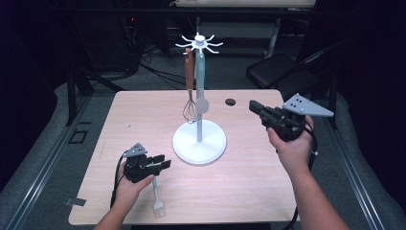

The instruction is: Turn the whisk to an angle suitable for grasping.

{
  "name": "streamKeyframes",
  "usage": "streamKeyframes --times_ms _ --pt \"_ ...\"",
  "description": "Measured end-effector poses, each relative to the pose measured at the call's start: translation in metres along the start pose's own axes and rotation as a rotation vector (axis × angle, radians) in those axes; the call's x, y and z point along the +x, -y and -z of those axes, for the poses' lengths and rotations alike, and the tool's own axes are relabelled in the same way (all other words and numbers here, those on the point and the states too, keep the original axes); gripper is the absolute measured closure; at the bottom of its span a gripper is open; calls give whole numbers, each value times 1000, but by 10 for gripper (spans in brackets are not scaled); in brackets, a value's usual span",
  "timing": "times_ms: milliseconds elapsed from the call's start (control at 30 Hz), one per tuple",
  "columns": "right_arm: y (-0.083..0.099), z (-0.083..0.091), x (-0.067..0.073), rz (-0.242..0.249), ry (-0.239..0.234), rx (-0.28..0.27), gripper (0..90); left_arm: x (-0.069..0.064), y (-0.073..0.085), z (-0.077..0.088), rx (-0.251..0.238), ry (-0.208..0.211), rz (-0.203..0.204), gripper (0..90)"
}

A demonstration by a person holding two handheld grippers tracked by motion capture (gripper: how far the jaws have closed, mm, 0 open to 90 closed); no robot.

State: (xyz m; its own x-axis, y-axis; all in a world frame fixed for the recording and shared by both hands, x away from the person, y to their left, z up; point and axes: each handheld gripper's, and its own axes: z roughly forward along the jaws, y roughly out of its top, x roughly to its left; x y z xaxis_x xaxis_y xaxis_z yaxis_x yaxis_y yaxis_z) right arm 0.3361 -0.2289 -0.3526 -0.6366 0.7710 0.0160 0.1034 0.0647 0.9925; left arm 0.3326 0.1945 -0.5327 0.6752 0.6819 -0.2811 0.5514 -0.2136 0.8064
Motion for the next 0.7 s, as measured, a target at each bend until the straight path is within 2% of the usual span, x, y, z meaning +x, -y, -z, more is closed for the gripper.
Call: streamKeyframes --times_ms 133,400,467,700 --pt "-26 -7 -2 35 7 -18 900 1 0 1 -3 -1 3 587" --pt "-62 -29 -6 42 16 -34 900 2 0 0 -3 4 7 591" --pt "-70 -37 -7 32 15 -40 900 2 0 0 -2 4 8 592" --pt "-92 -70 -4 43 16 -18 900 4 0 1 4 9 11 597"
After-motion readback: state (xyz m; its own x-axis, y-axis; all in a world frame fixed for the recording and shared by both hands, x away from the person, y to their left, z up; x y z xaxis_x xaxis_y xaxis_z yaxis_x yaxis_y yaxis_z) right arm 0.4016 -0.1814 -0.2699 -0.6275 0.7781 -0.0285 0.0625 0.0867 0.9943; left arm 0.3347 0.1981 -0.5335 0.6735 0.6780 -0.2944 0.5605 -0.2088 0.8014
